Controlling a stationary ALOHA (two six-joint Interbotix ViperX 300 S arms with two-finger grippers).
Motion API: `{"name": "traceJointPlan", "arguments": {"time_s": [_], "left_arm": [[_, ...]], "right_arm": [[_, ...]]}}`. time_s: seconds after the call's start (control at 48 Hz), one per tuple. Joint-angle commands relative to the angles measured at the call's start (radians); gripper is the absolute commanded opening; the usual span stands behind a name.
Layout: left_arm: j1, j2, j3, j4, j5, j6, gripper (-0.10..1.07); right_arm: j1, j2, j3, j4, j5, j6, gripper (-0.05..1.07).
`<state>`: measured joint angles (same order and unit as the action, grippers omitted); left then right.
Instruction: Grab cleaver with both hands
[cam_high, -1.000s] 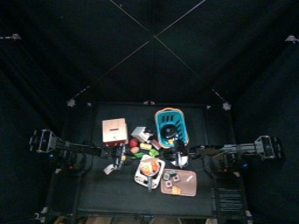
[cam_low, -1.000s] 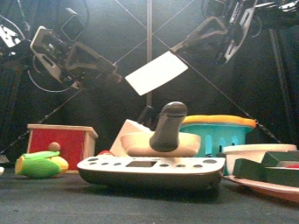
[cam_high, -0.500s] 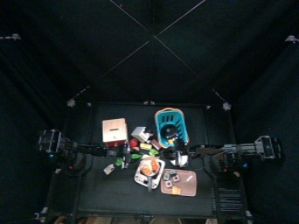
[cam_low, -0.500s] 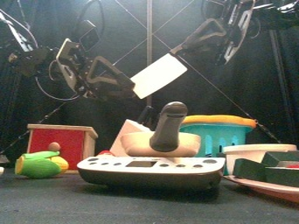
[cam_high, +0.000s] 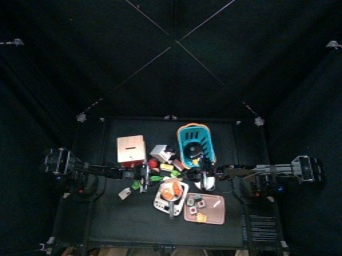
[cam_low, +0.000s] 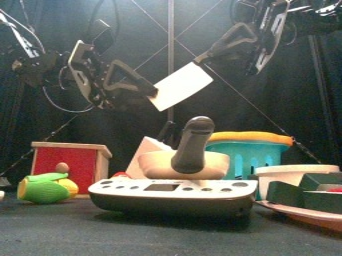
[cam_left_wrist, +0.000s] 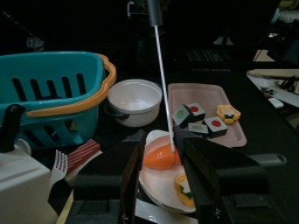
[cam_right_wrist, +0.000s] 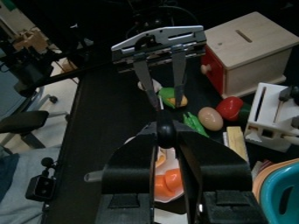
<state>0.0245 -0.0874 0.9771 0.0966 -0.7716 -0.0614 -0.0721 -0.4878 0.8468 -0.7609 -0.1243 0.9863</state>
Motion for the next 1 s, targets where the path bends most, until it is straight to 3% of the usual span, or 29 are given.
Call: {"name": "traceJointPlan", "arguments": {"time_s": [0.0, 0.417, 0.979], "left_arm": [[-0.002, 0.006, -0.023, 0.000, -0.011, 0.002, 0.73], [0.000, 0.002, -0.031, 0.003, -0.011, 0.003, 0.41], [0.005, 0.000, -0.021, -0.002, -0.034, 0.003, 0.39]], "right_arm": [[-0.005, -0.020, -0.012, 0.003, -0.008, -0.002, 0.50], [-0.005, -0.020, 0.009, 0.005, -0.008, 0.003, 0.50], [0.005, -0.002, 0.037, 0.046, -0.008, 0.005, 0.50]]}}
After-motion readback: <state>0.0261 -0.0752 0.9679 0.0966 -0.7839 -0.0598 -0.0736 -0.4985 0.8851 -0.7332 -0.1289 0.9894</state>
